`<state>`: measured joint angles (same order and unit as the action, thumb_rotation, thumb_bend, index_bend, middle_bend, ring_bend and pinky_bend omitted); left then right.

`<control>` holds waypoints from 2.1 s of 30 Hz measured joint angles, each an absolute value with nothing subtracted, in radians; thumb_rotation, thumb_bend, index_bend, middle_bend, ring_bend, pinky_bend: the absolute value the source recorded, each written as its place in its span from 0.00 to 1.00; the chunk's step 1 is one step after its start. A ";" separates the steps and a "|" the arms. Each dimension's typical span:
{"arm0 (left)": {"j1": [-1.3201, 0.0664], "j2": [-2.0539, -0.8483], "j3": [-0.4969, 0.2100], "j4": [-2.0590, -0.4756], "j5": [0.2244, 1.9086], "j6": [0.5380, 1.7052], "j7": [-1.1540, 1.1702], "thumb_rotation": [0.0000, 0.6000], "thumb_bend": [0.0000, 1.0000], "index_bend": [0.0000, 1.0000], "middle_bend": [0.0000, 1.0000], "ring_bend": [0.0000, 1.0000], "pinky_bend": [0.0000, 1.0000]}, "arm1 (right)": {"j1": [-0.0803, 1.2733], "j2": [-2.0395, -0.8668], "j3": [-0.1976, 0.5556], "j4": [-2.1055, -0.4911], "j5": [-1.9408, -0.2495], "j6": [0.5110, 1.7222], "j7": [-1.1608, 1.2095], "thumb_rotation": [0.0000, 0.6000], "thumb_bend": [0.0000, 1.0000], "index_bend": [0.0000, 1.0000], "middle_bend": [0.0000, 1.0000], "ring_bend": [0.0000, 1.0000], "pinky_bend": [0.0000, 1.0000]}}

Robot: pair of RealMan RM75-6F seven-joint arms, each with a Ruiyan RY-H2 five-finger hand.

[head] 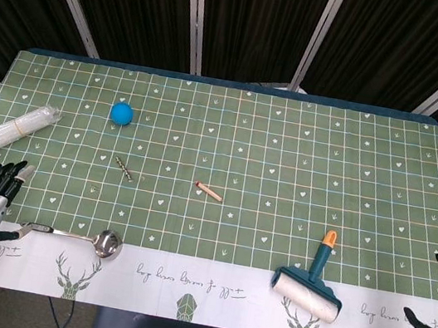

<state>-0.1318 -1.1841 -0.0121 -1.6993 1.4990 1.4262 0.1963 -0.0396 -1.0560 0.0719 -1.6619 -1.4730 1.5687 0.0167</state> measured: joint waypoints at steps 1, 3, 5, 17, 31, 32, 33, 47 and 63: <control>-0.132 -1.184 -0.012 -1.700 1.498 1.426 0.198 1.00 0.02 0.00 0.00 0.00 0.00 | -0.040 -1.056 0.072 -1.662 -1.473 1.568 0.017 1.00 0.00 0.07 0.00 0.00 0.09; -0.132 -1.183 -0.012 -1.701 1.497 1.425 0.198 1.00 0.02 0.00 0.00 0.00 0.00 | -0.040 -1.056 0.072 -1.663 -1.474 1.569 0.016 1.00 0.00 0.07 0.00 0.00 0.09; -0.132 -1.183 -0.012 -1.702 1.497 1.425 0.198 1.00 0.02 0.00 0.00 0.00 0.00 | -0.040 -1.055 0.071 -1.663 -1.474 1.569 0.015 1.00 0.00 0.07 0.00 0.00 0.09; -0.133 -1.193 -0.020 -1.672 1.517 1.452 0.240 1.00 0.02 0.00 0.00 0.00 0.00 | -0.042 -1.071 0.084 -1.657 -1.460 1.587 -0.024 1.00 0.00 0.06 0.00 0.00 0.08; -0.137 -1.202 -0.026 -1.654 1.522 1.454 0.319 1.00 0.03 0.00 0.00 0.00 0.00 | -0.045 -1.067 0.086 -1.670 -1.446 1.579 -0.030 1.00 0.00 0.07 0.00 0.00 0.08; -0.142 -1.199 -0.029 -1.658 1.514 1.442 0.317 1.00 0.04 0.00 0.00 0.00 0.00 | -0.044 -1.067 0.085 -1.670 -1.446 1.577 -0.029 1.00 0.00 0.07 0.00 0.00 0.08; -0.149 -1.195 -0.033 -1.662 1.506 1.428 0.316 1.00 0.05 0.00 0.00 0.00 0.00 | -0.044 -1.067 0.085 -1.670 -1.446 1.574 -0.028 1.00 0.00 0.07 0.00 0.00 0.08; -0.391 -1.170 -0.186 -1.580 1.327 1.137 0.341 1.00 0.20 0.29 0.00 0.00 0.00 | -0.042 -1.061 0.084 -1.669 -1.445 1.567 -0.005 1.00 0.00 0.07 0.00 0.00 0.08; -0.600 -1.361 -0.197 -1.156 1.255 0.903 0.352 1.00 0.23 0.38 0.00 0.00 0.00 | -0.045 -1.061 0.086 -1.668 -1.442 1.571 -0.008 1.00 0.00 0.07 0.00 0.00 0.08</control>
